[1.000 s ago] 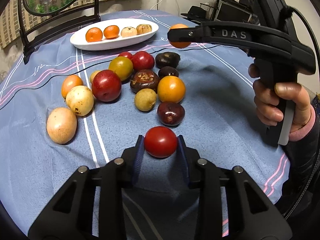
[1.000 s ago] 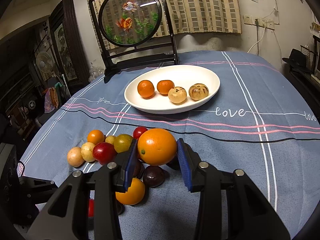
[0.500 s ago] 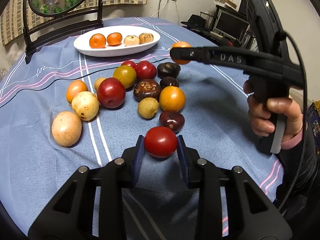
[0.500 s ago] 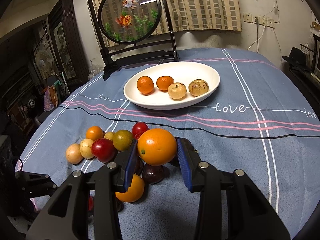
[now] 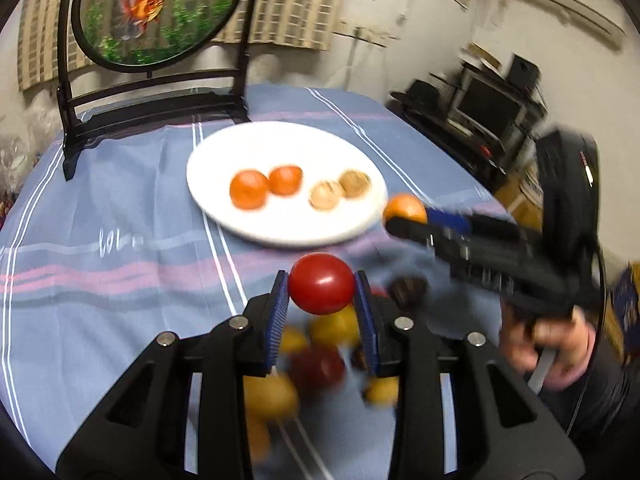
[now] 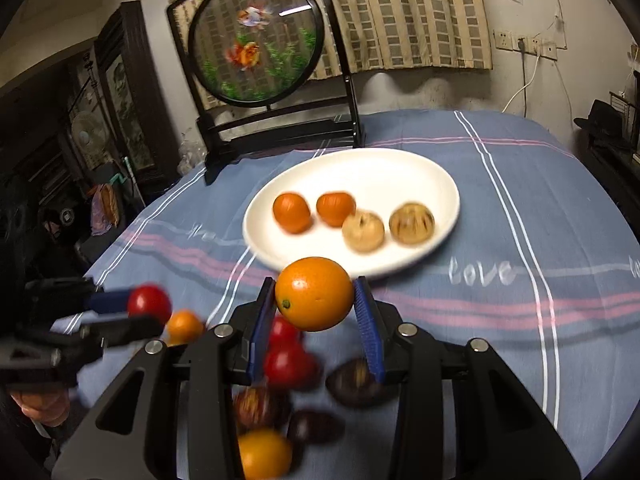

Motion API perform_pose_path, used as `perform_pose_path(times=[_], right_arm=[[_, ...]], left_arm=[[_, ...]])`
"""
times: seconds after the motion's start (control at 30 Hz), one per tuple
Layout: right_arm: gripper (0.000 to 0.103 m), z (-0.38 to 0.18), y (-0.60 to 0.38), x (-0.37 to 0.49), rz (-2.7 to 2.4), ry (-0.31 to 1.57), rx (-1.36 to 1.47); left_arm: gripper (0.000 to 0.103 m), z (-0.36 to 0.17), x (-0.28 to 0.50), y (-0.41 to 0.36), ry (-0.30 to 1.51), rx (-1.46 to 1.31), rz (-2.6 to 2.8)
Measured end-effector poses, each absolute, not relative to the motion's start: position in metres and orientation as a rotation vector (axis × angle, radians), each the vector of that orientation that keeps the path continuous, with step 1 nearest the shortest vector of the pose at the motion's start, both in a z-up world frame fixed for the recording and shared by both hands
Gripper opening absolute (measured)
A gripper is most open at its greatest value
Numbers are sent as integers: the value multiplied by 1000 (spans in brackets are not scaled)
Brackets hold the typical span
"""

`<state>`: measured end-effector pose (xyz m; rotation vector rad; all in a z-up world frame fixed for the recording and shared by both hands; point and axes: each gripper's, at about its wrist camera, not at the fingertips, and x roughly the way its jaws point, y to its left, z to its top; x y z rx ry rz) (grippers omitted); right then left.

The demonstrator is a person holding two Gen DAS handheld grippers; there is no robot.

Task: Organize fruits
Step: 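Place the red plum and orange on the white plate with both tools, then move both tools back toward the remaining fruits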

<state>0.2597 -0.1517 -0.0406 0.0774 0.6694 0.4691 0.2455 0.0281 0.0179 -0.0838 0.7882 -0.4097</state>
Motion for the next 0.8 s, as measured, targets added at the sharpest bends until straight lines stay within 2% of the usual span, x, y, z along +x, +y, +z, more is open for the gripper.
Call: perform_pose_path(times=[0.2, 0.47, 0.53, 0.67, 0.73, 0.8], right_arm=[[40, -54, -136, 311, 402, 715, 28], [40, -74, -130, 329, 383, 764, -50], [43, -76, -130, 330, 391, 774, -55], [45, -75, -130, 329, 409, 778, -56], [45, -67, -135, 322, 413, 760, -50], [45, -56, -142, 313, 410, 725, -42]], left_arm=[[33, 5, 318, 11, 849, -27, -359], [33, -24, 352, -12, 926, 79, -349], [35, -31, 358, -11, 952, 87, -336], [60, -33, 357, -2, 944, 76, -283], [70, -24, 348, 7, 916, 58, -273], [84, -9, 329, 22, 867, 36, -234]])
